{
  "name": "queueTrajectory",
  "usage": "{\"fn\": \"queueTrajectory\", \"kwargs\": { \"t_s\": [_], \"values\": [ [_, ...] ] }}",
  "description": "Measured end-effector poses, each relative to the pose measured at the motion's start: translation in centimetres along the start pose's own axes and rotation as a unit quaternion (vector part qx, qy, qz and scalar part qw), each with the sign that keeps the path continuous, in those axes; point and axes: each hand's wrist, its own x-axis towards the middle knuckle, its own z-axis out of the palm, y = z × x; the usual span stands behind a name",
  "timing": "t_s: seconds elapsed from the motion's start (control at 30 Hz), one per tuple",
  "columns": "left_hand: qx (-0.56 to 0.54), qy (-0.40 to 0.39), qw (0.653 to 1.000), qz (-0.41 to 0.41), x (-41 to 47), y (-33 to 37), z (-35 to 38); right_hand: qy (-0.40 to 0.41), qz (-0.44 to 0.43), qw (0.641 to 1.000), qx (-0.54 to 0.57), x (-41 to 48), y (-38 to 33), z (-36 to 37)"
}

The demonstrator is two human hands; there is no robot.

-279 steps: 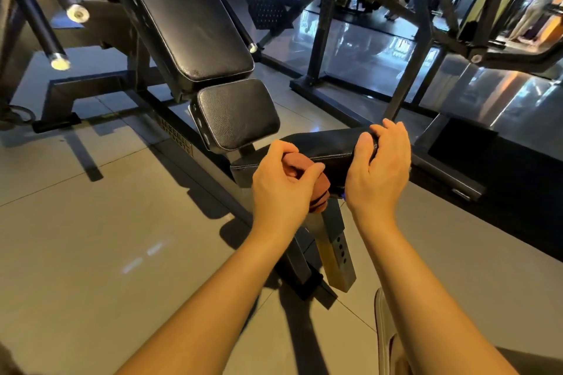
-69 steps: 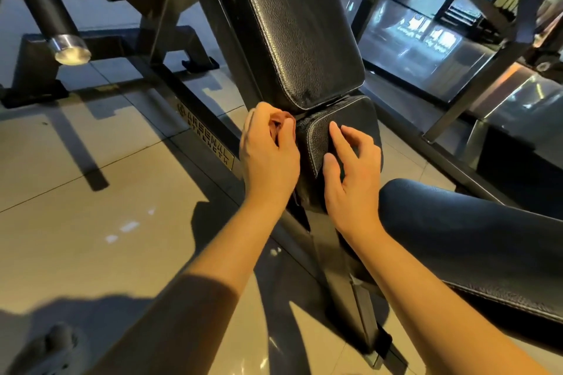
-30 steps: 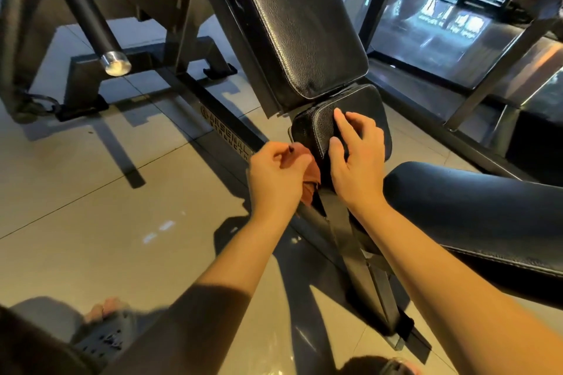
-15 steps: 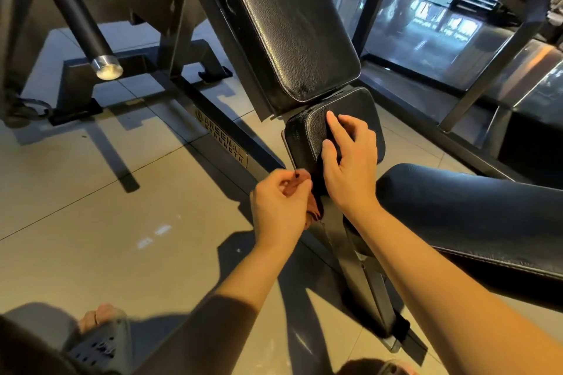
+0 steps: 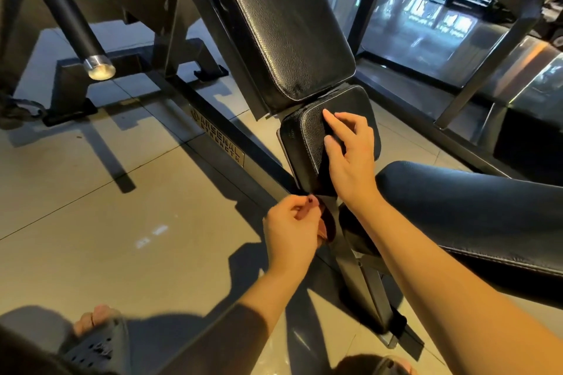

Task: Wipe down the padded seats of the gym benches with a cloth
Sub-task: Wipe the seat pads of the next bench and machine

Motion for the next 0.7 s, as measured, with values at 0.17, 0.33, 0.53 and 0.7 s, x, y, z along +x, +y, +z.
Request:
{"fn": "queueTrajectory", "kwargs": {
  "t_s": [0.17,0.33,0.53,0.7],
  "values": [
    [-0.023,0.104,0.993,0.040,2.5,1.3,-0.7,-0.029,0.028,0.997,0.067,0.6,0.5,-0.4],
    [0.003,0.032,0.999,-0.004,1.8,0.2,0.1,-0.022,0.048,0.993,0.104,0.8,0.2,-0.5],
    [-0.021,0.060,0.998,0.000,2.6,1.5,-0.5,-0.024,0.049,0.993,0.103,0.7,-0.1,-0.5],
    [-0.012,0.081,0.995,0.055,2.9,2.2,-0.6,-0.023,0.050,0.994,0.099,0.6,-0.3,-0.6]
  ]
}}
